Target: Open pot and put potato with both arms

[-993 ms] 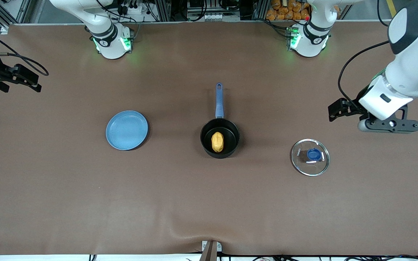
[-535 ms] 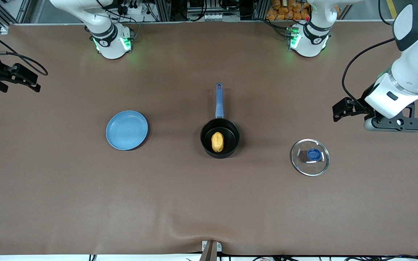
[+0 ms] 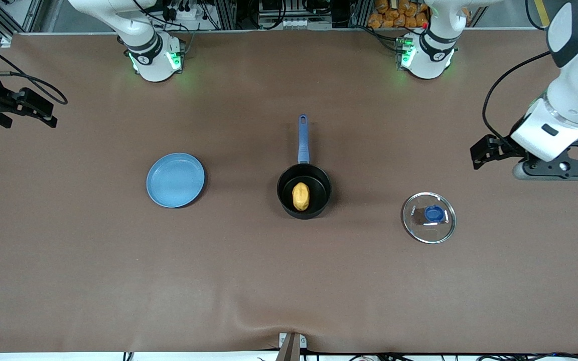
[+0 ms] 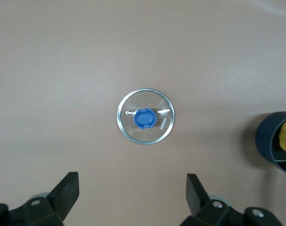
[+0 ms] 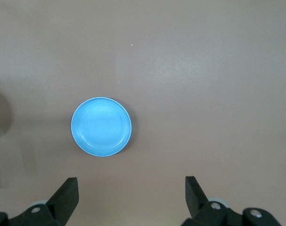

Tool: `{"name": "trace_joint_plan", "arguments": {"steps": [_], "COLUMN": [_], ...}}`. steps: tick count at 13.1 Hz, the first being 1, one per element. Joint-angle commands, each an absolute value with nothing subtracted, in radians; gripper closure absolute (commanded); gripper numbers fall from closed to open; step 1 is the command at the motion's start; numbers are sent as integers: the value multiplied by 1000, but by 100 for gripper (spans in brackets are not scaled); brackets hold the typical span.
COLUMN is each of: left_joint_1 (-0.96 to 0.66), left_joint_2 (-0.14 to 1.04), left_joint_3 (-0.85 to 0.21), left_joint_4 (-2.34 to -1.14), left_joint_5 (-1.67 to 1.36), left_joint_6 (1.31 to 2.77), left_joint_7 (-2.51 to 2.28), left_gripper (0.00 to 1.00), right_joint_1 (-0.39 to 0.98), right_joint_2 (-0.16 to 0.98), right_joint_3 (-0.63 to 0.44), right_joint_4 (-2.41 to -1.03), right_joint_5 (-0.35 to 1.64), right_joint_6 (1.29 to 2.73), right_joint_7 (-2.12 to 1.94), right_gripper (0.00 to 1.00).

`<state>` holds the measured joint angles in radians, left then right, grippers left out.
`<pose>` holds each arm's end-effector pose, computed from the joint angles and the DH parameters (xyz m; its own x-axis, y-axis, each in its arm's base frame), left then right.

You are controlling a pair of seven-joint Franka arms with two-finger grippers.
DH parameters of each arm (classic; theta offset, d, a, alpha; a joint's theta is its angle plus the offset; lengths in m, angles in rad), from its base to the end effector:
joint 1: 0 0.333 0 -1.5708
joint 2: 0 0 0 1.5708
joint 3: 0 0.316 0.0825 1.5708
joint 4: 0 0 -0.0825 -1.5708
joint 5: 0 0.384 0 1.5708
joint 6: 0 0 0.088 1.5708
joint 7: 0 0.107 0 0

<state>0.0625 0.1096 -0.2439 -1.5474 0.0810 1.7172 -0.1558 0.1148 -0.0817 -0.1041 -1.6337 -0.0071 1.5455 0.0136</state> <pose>0.5926 -0.0933 0.5876 0.9969 -0.0341 0.0708 -0.0310 -0.9986 -0.0438 0.5263 0.0025 0.6366 1.0000 -0.0027 -0.0070 -0.0027 -1.0000 -0.0013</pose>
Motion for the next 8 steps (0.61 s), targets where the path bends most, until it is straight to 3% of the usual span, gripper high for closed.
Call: {"name": "trace_joint_plan", "arguments": {"steps": [1,8], "left_joint_1": [106,101], "left_joint_2": [97,92], "left_joint_3": [-248,-262], "left_joint_4": [-1562,-1537], "left_joint_5": [98,81], "left_joint_6": [1721,1704], "left_joint_7": [-117,-109], "left_gripper": [0,0], "right_joint_1": [103,124], "right_joint_2": [-72,-58], "right_joint_3": [-107,-103], "right_joint_4": [-1612,-1595], "right_joint_5": [-14,-40], "right_joint_6": [1540,1534], "right_joint_7": [28,28], "right_gripper": [0,0]}}
